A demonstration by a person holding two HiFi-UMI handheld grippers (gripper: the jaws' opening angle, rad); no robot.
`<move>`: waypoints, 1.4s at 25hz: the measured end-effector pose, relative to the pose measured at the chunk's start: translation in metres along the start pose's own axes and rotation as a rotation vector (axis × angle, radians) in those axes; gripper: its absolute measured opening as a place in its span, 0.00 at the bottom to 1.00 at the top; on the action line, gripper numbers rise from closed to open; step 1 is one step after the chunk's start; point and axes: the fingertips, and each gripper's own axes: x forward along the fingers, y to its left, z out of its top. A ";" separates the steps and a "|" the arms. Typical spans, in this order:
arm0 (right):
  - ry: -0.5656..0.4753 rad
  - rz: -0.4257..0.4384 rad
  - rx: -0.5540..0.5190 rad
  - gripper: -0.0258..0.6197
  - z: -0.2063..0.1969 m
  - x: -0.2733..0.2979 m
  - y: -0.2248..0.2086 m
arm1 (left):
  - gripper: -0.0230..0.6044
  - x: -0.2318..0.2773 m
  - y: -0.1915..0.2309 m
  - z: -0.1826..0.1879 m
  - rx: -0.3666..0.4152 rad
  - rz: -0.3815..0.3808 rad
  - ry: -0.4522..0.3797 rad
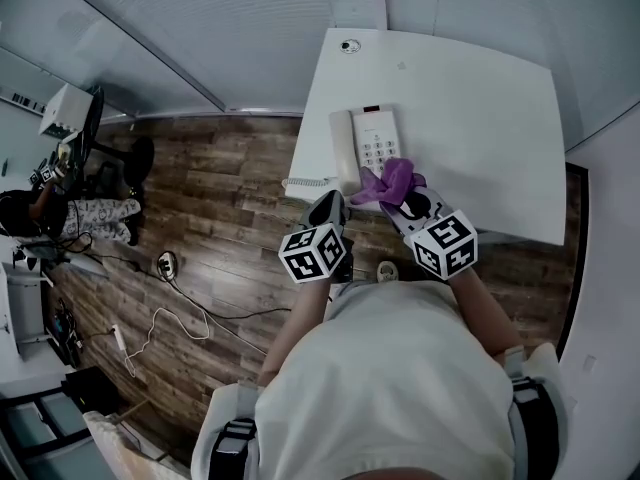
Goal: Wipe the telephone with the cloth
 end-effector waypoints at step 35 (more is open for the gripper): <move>-0.063 -0.104 0.042 0.22 -0.047 -0.066 0.182 | 0.07 -0.195 0.022 -0.072 0.007 -0.112 0.036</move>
